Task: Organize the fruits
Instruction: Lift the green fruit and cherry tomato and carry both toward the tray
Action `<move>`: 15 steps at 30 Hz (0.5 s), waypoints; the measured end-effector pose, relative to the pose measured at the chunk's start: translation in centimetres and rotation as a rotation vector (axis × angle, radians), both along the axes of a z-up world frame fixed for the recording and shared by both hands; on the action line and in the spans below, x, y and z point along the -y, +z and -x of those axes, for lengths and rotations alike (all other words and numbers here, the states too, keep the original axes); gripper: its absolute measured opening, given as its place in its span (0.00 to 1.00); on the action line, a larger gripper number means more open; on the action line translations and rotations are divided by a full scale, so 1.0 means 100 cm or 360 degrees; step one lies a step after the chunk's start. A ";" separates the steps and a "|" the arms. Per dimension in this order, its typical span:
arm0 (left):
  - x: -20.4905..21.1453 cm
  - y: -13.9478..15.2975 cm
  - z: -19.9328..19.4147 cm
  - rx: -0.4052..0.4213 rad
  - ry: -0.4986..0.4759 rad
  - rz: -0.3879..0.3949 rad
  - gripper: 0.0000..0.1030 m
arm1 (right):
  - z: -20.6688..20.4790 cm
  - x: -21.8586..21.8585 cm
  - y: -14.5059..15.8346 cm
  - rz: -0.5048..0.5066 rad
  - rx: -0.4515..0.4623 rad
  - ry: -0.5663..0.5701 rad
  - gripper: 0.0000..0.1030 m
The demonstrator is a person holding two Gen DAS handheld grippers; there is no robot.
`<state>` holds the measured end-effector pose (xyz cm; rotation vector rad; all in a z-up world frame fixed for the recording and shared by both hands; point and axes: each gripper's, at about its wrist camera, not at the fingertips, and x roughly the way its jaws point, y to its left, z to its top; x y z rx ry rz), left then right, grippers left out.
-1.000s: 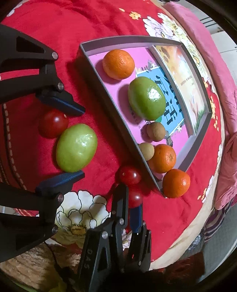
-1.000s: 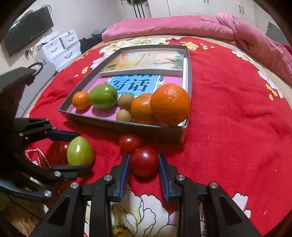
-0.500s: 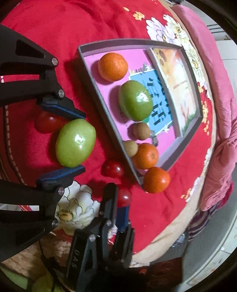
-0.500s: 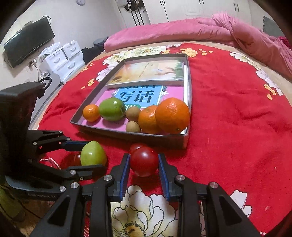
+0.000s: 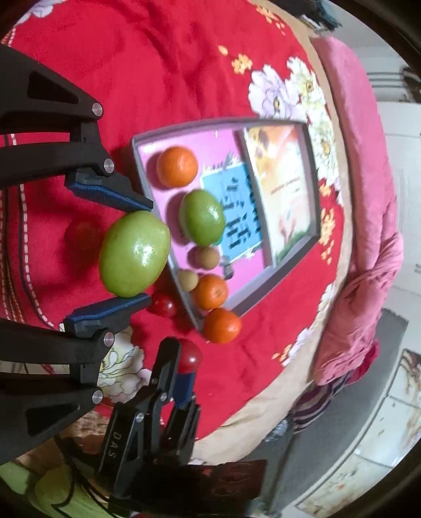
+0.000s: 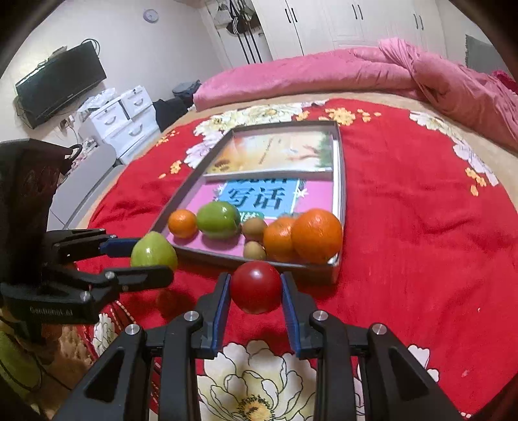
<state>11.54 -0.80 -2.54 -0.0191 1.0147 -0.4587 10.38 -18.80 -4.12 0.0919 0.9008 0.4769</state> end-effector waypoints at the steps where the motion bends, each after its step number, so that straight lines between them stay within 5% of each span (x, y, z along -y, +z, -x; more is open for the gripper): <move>1: -0.003 0.002 0.000 0.0006 0.0012 0.0008 0.51 | 0.000 -0.001 0.002 -0.0005 0.0009 0.0002 0.30; 15: -0.026 0.033 0.000 0.0115 0.0151 0.0050 0.51 | 0.001 -0.003 0.025 -0.0047 0.0088 -0.0005 0.30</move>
